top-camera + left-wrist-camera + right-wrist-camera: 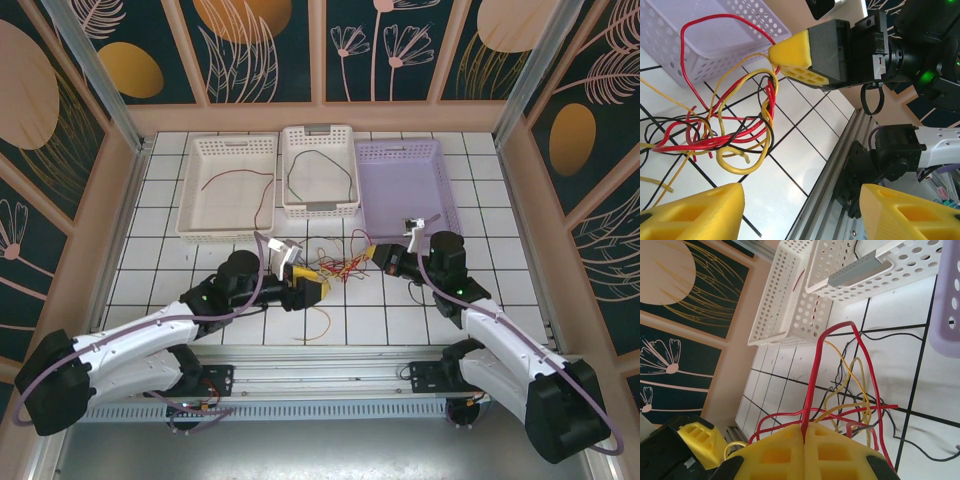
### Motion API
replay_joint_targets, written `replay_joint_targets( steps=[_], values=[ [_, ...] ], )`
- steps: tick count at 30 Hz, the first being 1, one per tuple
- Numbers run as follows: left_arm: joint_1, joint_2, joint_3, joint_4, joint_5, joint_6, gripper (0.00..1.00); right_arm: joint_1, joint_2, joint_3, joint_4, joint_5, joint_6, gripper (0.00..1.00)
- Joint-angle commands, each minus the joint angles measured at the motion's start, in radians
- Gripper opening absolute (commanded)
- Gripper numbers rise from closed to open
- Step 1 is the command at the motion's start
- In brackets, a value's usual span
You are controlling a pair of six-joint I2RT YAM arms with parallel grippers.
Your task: Untangle the cables
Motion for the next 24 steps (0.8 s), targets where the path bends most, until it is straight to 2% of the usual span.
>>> replay_joint_targets(
  steps=[1, 10, 15, 24],
  values=[
    [-0.002, 0.021, 0.000, 0.033, 0.009, -0.012, 0.62, 0.010, -0.023, 0.017, 0.069, 0.005, 0.000, 0.00],
    [-0.001, 0.055, 0.029, 0.063, -0.109, -0.043, 0.63, 0.041, -0.028, 0.011, 0.080, 0.008, -0.013, 0.00],
    [-0.002, 0.064, 0.032, 0.104, -0.113, -0.069, 0.64, 0.050, -0.034, 0.009, 0.072, 0.017, -0.018, 0.00],
    [-0.002, 0.099, 0.018, 0.124, -0.039, -0.079, 0.46, 0.052, -0.051, 0.011, 0.066, 0.036, -0.019, 0.00]
  ],
)
